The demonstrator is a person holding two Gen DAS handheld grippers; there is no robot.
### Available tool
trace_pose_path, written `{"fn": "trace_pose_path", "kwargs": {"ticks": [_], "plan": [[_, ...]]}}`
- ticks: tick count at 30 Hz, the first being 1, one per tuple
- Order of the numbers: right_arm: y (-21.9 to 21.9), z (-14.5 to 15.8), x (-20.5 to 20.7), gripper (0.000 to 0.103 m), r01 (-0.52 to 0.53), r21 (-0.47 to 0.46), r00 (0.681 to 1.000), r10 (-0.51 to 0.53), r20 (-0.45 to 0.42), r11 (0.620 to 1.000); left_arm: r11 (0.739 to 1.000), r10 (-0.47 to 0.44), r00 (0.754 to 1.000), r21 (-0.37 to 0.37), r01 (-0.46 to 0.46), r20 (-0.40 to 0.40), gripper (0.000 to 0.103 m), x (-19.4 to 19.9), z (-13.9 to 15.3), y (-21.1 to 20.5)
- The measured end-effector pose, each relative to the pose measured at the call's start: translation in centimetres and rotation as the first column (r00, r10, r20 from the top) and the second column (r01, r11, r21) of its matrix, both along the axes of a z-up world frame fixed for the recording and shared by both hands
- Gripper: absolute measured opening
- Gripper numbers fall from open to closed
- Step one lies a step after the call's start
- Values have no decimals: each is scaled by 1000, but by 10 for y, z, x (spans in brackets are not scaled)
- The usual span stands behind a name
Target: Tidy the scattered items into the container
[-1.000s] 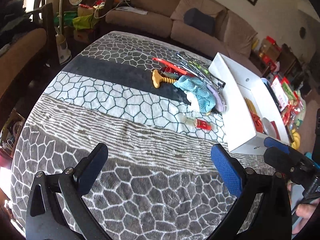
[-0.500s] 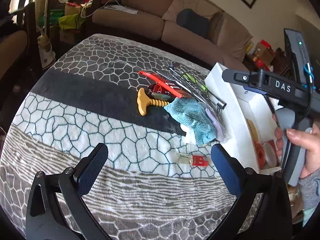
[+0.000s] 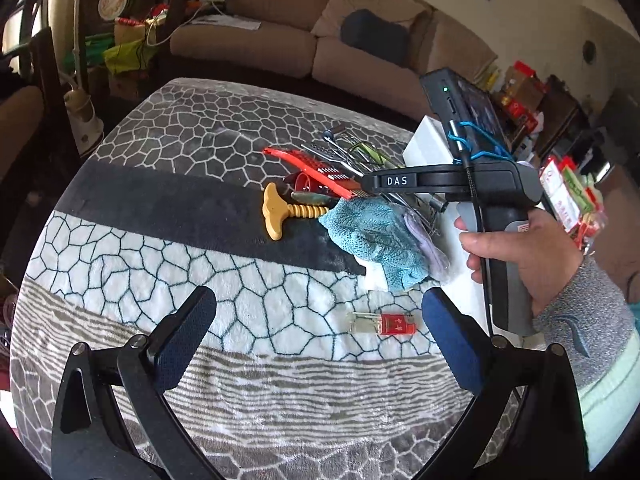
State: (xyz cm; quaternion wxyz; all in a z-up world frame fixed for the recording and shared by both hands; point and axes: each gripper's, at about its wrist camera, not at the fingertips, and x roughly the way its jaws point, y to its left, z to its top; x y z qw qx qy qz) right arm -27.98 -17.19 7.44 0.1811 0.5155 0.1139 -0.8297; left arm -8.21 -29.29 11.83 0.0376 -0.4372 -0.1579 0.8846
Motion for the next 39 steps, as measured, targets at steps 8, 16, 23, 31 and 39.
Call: {"fn": "trace_pose_path", "kwargs": {"ticks": [8, 16, 23, 31, 39], "plan": [[-3, -6, 1, 14, 14, 13, 1000, -14, -3, 1000, 999, -3, 1000, 36, 2, 11, 103, -1, -2, -5], [23, 39, 19, 11, 35, -241, 998, -44, -33, 970, 992, 23, 1000, 127, -22, -5, 103, 2, 2, -24], [57, 96, 71, 6, -24, -542, 999, -5, -52, 840, 991, -9, 998, 133, 17, -60, 103, 6, 10, -14], [30, 93, 80, 38, -87, -227, 995, 74, -67, 970, 986, 43, 998, 160, -49, 39, 103, 8, -10, -25], [-31, 16, 28, 73, -297, 111, 955, 296, 23, 948, 978, 52, 998, 199, -58, 37, 103, 2, -12, -39]]}}
